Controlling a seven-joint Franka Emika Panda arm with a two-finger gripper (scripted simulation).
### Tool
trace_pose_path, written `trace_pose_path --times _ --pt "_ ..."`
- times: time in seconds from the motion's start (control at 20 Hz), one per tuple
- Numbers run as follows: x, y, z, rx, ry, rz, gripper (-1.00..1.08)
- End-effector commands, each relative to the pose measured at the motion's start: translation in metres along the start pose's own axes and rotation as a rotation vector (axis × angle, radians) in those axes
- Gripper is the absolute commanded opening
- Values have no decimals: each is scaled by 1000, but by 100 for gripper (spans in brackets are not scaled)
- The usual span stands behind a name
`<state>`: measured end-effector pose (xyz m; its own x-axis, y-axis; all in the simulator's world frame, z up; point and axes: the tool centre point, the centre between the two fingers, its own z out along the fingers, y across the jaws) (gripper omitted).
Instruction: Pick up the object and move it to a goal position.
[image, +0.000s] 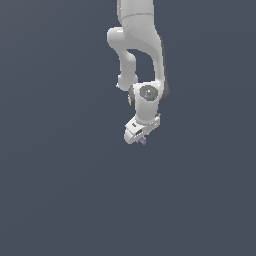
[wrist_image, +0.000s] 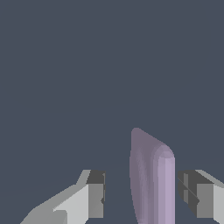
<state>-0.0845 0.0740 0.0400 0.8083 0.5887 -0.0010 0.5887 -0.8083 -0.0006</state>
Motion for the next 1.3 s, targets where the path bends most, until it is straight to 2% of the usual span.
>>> trace_pose_path --times 0.0,0.5,0.7,0.95,1.25 --pt "0 0 1 -1 1 0 -100" --pt "1 0 1 -1 1 0 -100" --pt "4 -8 0 -1 1 0 -100" --pt "16 -32 -4 -1 1 0 -100" --pt "40 -79 -10 -1 1 0 -100"
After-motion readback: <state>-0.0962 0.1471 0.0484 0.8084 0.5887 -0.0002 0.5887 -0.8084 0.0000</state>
